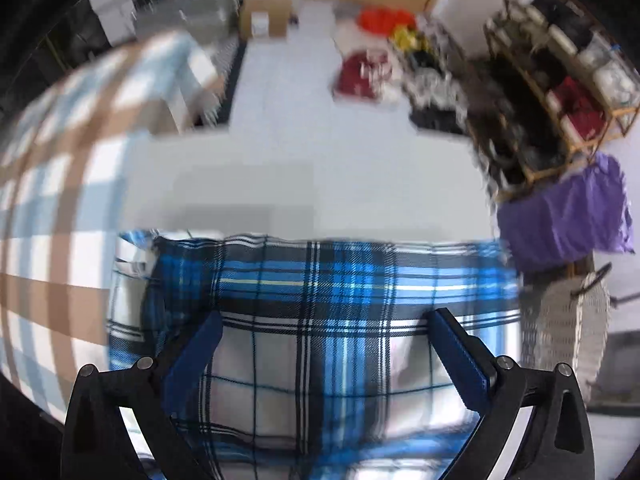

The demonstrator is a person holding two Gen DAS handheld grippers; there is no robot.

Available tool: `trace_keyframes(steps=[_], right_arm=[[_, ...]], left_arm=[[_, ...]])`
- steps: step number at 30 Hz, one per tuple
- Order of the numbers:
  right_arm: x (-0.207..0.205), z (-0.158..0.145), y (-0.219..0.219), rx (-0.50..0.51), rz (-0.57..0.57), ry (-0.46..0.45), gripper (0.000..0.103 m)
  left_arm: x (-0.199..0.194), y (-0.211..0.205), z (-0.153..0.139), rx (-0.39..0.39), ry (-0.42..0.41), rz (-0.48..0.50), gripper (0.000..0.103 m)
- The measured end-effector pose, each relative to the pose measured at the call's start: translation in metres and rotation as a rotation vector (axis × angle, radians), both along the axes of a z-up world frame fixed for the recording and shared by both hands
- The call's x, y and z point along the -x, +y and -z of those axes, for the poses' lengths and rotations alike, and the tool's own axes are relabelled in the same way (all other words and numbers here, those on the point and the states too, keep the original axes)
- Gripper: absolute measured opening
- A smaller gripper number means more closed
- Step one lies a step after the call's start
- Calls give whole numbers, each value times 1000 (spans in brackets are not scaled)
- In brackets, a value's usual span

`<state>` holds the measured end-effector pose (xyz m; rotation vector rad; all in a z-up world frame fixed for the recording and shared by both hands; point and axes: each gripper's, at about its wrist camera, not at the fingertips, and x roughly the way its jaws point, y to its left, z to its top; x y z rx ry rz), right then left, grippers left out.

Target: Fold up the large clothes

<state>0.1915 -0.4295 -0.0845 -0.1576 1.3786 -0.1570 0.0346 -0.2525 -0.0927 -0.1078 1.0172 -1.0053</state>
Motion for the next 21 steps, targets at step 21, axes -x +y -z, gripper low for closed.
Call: trace_keyframes(steps=[21], right_arm=[[168,-39,-53,-431,262,-276,99]], left_arm=[[32,89,-85,-95,-213,-160,78]])
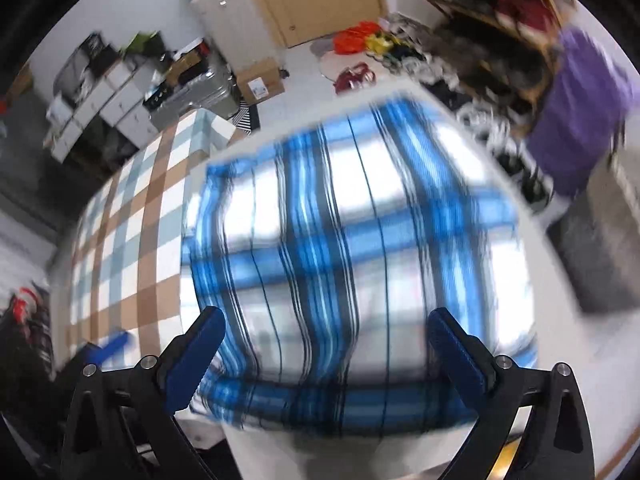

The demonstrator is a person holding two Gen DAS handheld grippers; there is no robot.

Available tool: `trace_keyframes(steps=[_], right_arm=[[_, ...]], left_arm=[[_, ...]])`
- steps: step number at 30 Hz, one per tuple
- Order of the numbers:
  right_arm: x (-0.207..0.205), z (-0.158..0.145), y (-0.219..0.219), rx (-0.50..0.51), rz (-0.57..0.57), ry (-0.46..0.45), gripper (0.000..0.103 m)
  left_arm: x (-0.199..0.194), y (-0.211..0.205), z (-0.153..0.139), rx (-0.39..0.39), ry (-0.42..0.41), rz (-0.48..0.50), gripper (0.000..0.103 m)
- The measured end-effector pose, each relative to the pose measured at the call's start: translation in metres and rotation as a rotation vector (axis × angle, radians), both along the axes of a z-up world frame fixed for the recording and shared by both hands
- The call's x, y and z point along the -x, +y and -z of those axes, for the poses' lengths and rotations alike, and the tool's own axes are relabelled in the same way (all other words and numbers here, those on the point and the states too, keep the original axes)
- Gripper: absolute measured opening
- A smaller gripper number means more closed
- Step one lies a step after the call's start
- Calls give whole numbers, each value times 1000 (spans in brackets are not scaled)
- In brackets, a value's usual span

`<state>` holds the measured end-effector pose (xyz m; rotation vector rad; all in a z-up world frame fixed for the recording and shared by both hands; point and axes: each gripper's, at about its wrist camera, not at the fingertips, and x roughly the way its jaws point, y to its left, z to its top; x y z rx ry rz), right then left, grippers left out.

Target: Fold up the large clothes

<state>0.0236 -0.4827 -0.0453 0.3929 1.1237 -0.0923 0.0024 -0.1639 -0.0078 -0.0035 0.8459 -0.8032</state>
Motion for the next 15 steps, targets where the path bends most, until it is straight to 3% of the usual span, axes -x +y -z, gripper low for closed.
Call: trace_keyframes(steps=[4,7,11,15], right_arm=[[59,-43,26,-18,50,-256,99],[127,-93,64,89,120,-472,100],[188,-126,115,189,131,-590,103],[229,-136,152,288,148,-627,103]], left_arm=[[35,18,-33,-32,-208,-12,79],[60,21,-50,-39,-348,-28,86],[89,34,-62,-36,-529,-94,102],[93,41,-57,-10,-529,-87,102]])
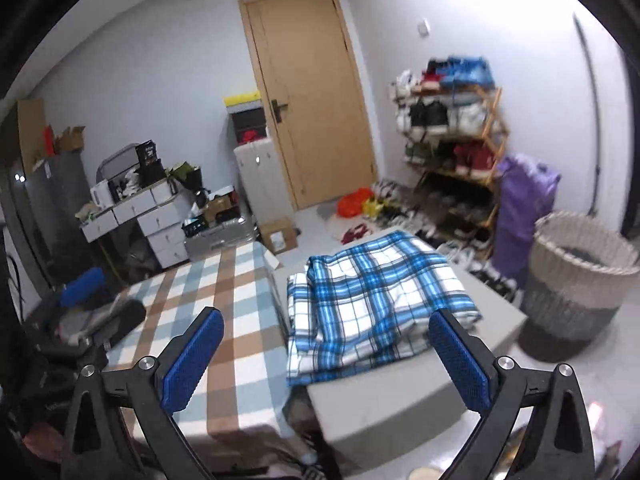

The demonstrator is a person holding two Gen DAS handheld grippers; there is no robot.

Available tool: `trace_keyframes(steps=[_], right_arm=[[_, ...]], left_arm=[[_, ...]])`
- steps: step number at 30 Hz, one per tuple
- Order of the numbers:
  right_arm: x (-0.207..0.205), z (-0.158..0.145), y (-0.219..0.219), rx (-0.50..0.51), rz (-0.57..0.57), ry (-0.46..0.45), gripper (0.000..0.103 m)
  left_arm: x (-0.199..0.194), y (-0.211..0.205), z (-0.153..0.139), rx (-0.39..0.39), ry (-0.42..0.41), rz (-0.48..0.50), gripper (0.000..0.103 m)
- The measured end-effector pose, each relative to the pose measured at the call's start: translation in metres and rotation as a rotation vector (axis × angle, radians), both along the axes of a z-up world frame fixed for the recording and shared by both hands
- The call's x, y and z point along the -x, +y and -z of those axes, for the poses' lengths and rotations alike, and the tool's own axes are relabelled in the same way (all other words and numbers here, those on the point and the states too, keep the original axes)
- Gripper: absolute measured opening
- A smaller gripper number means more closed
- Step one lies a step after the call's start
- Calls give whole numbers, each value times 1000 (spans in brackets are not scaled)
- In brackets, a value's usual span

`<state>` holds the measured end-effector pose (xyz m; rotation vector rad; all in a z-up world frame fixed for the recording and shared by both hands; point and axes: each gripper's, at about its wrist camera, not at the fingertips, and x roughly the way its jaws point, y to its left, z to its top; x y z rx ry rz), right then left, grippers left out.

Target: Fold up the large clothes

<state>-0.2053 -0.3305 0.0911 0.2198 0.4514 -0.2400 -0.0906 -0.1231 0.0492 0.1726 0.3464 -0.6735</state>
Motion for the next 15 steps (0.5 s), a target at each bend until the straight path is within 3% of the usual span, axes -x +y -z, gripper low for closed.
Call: trace_keyframes(steps=[4,10,15], right_arm=[[34,3,36,69,53,-62,103],[71,15,55,91,136,-119,103],[89,16,58,113,189,-148,103]], left_arm=[[0,12,5,51,81,0,102],[7,21,15,110,148,-8,102],[21,19,19,114,107,-29,102]])
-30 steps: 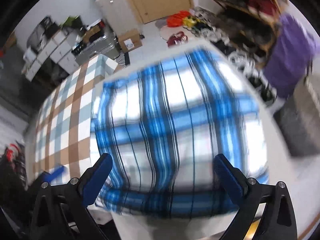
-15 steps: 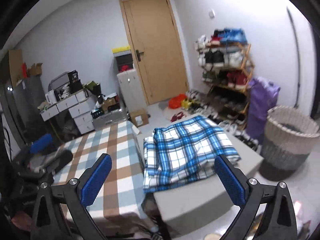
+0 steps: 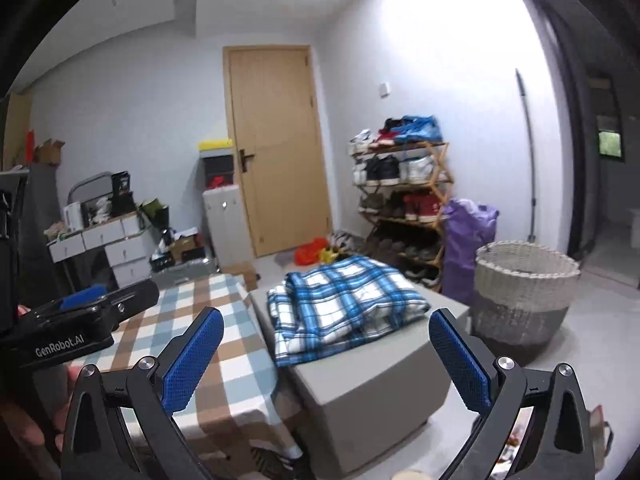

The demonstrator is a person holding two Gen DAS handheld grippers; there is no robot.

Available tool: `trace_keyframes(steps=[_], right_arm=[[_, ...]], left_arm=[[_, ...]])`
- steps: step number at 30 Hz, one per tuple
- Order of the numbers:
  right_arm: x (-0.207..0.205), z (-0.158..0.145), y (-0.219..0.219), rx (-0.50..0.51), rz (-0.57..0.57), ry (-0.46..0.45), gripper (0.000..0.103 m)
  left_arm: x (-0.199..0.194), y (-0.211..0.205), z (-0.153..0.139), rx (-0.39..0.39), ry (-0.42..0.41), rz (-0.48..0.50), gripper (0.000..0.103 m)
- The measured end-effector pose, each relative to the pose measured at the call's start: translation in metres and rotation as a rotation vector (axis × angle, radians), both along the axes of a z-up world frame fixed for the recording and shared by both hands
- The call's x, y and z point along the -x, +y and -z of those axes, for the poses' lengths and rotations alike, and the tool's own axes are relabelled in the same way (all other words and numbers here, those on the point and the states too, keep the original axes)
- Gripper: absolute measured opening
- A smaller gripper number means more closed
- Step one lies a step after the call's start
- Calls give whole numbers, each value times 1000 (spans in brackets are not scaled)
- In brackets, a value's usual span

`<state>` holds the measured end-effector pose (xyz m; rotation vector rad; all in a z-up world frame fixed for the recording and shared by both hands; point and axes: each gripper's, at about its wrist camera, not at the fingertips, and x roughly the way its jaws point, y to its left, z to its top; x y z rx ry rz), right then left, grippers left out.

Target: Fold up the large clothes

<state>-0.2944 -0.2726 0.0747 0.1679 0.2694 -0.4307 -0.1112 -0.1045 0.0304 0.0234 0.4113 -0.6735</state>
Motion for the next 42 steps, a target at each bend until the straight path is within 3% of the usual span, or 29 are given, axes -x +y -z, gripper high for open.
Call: trace_keyframes(steps=[14,42], right_arm=[[5,3,10,10,3,2,103],[-4,9,21,23,-37,7,103]], left_arm=[[2,-10,5,0,18,6,102],[1,8,-1,18,27,12,102]])
